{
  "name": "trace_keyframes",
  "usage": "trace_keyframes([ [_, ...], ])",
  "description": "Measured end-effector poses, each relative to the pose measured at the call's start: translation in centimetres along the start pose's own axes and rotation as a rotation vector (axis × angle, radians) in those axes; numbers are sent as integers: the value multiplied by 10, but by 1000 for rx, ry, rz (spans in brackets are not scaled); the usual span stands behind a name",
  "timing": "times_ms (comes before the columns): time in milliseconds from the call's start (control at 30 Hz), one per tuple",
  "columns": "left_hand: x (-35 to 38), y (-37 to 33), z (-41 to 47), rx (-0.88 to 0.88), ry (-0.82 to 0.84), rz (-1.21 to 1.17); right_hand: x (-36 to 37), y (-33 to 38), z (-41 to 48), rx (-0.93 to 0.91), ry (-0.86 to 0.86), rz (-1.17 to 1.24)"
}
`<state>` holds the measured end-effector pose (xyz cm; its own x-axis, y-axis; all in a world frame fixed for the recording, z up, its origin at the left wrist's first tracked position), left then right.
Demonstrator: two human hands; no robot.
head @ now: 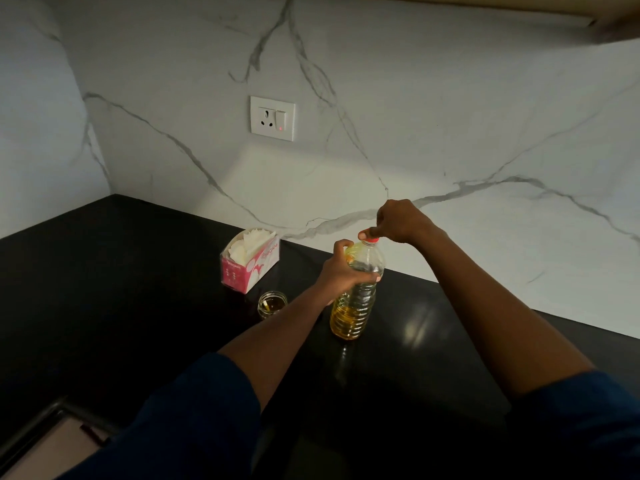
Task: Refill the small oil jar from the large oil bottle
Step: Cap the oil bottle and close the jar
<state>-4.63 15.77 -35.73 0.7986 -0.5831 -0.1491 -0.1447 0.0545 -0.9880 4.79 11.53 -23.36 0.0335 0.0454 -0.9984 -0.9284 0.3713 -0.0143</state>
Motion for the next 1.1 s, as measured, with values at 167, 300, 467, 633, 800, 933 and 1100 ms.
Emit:
trace_keyframes([
  [167, 14, -3, 19, 24, 20, -7, 5, -13, 6, -54, -14, 143],
  [300, 24, -5, 34, 29, 22, 18, 10, -26, 18, 9, -64, 146],
  [467, 33, -5, 52, 49, 25, 36, 17, -42, 34, 63, -73, 153],
  [633, 40, -4, 60, 67, 77, -13, 26, -47, 35, 100, -66, 177],
  [800, 40, -1, 60, 94, 103, -27, 27, -48, 34, 110, -40, 185],
  [933, 30, 9, 54, 81, 145, -4, 27, -47, 28, 125, -30, 204],
  [1100, -7, 30, 43, 52, 108, 47, 21, -36, 18, 92, -380, 179],
])
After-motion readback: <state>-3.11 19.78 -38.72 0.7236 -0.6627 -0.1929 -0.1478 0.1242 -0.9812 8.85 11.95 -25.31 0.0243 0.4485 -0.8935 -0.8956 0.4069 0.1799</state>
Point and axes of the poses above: each hand's wrist, its own z-axis towards the middle knuckle, its own x-axis out of the palm, y = z × x, the point moved 5 cm from there along z, towards the middle knuckle, and after that the axes turned 11 degrees about -z, right-handed, at the moved point
